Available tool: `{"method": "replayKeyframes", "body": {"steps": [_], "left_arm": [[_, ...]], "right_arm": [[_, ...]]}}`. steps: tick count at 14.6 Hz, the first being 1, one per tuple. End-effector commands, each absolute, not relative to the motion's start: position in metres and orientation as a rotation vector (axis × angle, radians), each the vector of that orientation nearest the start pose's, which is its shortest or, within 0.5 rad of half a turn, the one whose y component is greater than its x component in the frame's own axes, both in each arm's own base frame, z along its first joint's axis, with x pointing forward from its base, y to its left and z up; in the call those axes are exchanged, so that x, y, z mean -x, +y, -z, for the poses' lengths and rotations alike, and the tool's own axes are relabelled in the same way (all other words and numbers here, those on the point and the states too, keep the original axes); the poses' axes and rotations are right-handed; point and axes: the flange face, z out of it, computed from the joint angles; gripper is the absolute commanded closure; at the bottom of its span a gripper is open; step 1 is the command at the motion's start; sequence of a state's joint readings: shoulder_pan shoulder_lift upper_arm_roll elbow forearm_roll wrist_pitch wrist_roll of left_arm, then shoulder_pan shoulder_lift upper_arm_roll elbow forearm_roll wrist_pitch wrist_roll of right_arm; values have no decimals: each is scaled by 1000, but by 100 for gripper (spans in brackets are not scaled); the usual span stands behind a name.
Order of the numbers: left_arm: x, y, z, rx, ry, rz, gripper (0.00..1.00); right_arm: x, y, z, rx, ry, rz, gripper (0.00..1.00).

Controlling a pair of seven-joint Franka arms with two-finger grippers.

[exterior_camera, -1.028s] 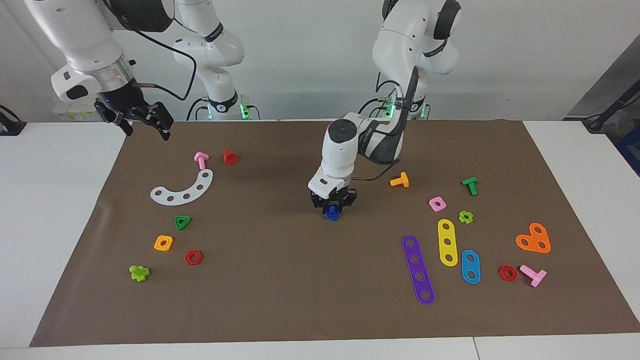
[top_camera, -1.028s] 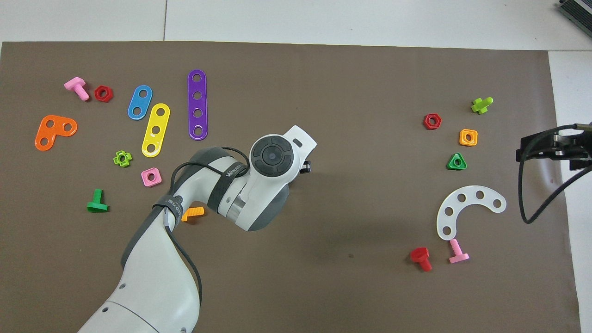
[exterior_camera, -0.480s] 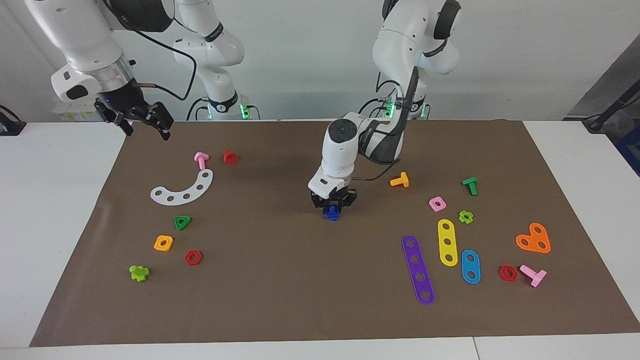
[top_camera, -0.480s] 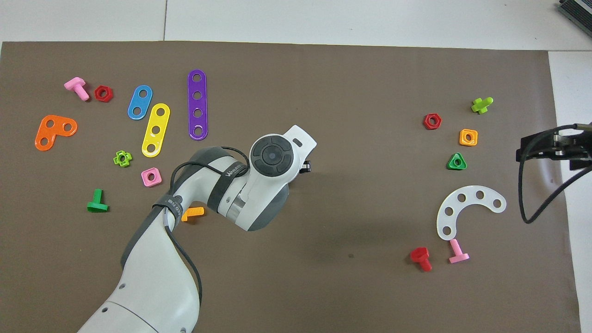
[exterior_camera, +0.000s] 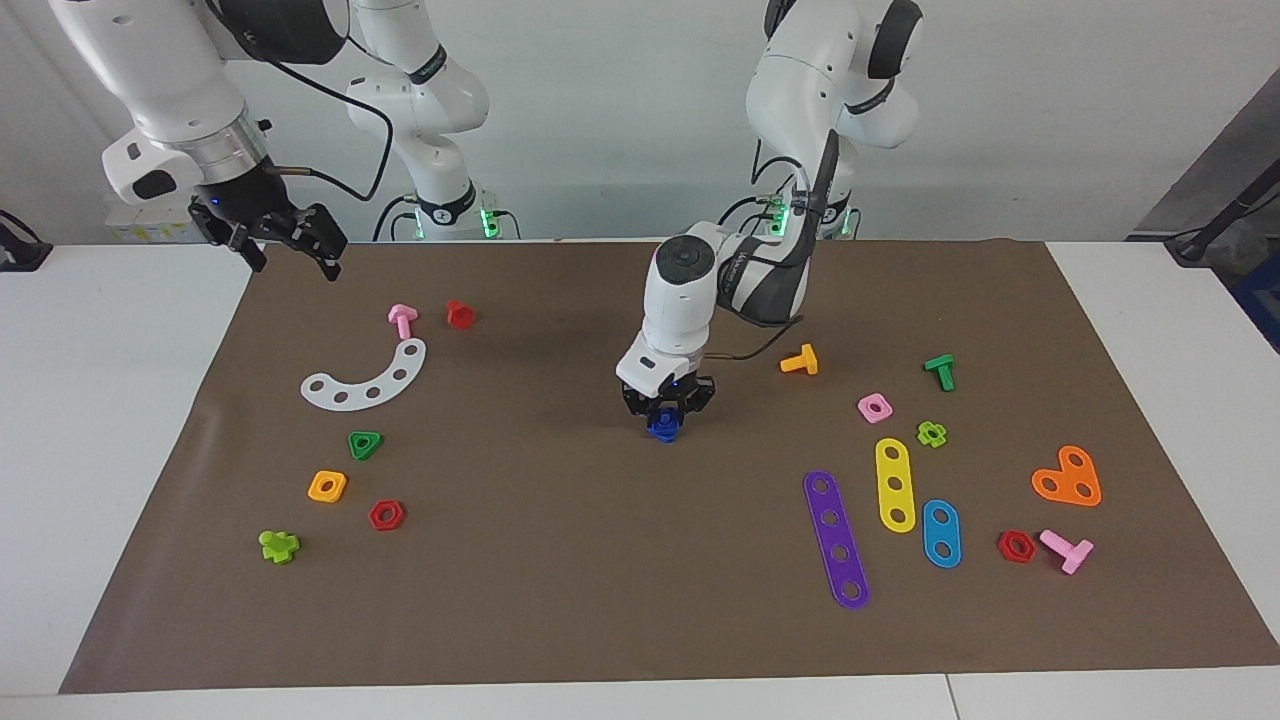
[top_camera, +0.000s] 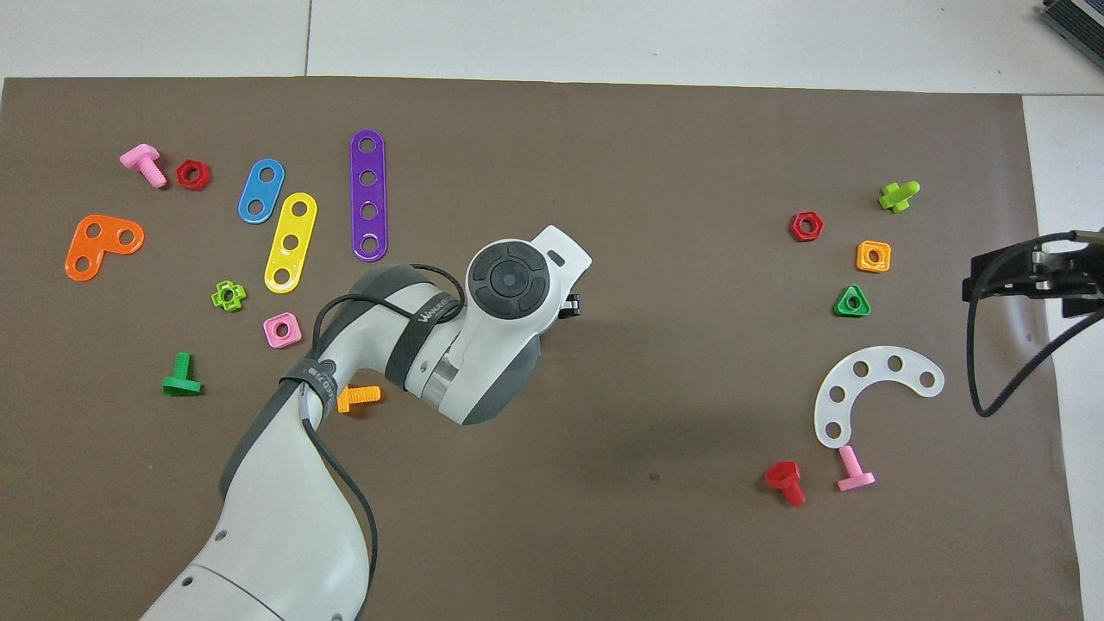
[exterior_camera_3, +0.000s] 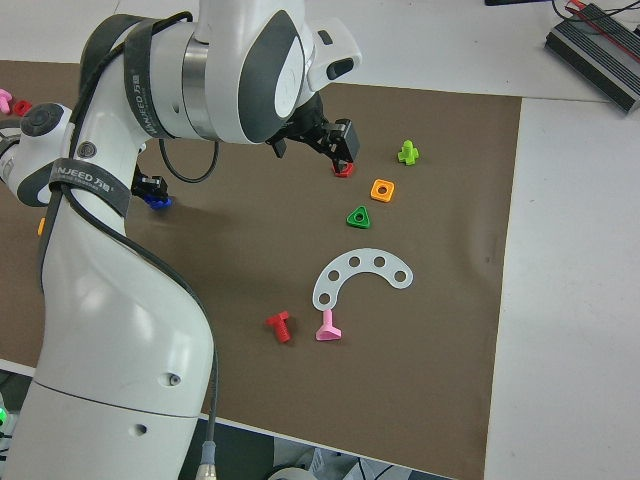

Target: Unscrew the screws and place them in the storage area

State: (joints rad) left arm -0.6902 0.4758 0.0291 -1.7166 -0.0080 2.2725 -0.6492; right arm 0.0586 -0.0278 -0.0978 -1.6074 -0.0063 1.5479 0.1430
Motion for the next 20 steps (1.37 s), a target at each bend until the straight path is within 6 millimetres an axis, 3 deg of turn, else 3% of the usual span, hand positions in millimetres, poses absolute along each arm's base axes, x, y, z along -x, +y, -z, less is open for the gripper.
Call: {"method": "replayKeyframes", "body": {"steps": [1, 6, 13, 16, 20], "left_arm": [[-534, -417, -329, 3172, -6, 85, 57], [-539, -418, -338, 3163, -8, 60, 57], [-550, -414, -367, 3181, -49, 42, 57], [-563, -392, -378, 3179, -78, 45, 57], [-583, -339, -397, 3179, -23, 40, 57]], "right_arm": [[-538, -23, -623, 3112, 260, -42, 0], [-538, -23, -623, 3112, 258, -42, 0], [-538, -23, -623, 3112, 260, -42, 0], [-538, -23, -623, 3112, 258, -42, 0], [-538, -23, -623, 3112, 260, -42, 0]]}}
